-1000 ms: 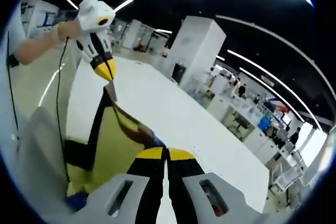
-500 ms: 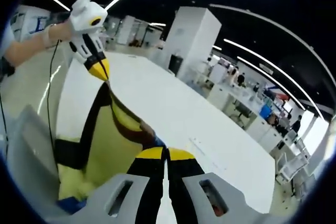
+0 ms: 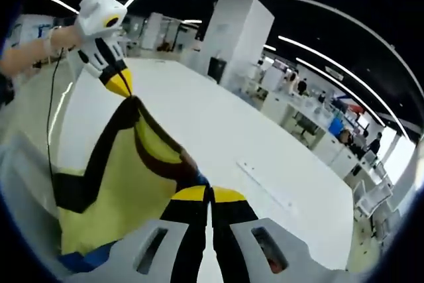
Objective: Fold the garment on the visible template until the final outline fits inside the template.
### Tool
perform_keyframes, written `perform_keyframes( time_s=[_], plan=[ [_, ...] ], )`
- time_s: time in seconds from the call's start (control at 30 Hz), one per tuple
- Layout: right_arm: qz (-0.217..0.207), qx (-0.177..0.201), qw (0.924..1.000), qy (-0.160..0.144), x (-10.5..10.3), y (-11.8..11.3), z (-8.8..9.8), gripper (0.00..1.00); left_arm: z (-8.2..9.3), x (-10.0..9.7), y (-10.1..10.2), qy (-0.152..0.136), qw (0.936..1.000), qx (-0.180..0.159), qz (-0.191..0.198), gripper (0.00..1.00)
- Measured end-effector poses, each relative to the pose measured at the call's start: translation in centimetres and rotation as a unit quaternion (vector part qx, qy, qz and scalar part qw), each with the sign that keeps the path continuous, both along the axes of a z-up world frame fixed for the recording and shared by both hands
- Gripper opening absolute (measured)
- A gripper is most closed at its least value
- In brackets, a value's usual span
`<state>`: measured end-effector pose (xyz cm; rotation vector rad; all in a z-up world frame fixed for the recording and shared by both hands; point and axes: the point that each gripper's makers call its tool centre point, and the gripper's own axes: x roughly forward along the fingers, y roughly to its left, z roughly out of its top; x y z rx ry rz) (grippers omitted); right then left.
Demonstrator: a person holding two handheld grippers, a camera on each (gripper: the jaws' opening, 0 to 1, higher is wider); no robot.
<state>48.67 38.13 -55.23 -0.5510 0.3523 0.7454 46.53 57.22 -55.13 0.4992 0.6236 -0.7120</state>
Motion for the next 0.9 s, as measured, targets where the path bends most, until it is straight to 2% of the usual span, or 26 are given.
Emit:
perform_keyframes(
  time_s=[0.27,0.57,0.67,0.83,0.87,0.9],
  plan=[
    [-0.009,-0.021,0.9996,0.014,1.7,-0.3,-2.3,0.01,-2.3,2.0,-0.5,0.007,0.9999,0.004,0.012,0.0],
    [-0.024,-0.027,0.999,0.026,3.2,-1.1,-3.7,0.01,-3.6,3.3,-1.1,0.02,0.9997,-0.002,0.014,0.0],
    [-0.027,-0.024,0.999,0.027,3.5,-1.0,-3.9,0.01,-4.2,3.8,-1.2,0.025,0.9996,0.012,0.008,0.0],
    [-0.034,-0.038,0.9983,0.028,4.3,-1.2,-4.9,0.01,-4.9,4.6,-1.4,0.029,0.9995,0.011,0.007,0.0],
    [-0.036,-0.04,0.9981,0.029,4.5,-1.3,-5.2,0.01,-5.1,4.7,-1.7,0.025,0.9996,0.009,-0.005,0.0],
    [-0.038,-0.042,0.998,0.029,4.7,-1.4,-5.4,0.01,-5.4,4.8,-1.6,0.028,0.9996,0.008,0.002,0.0]
  ],
)
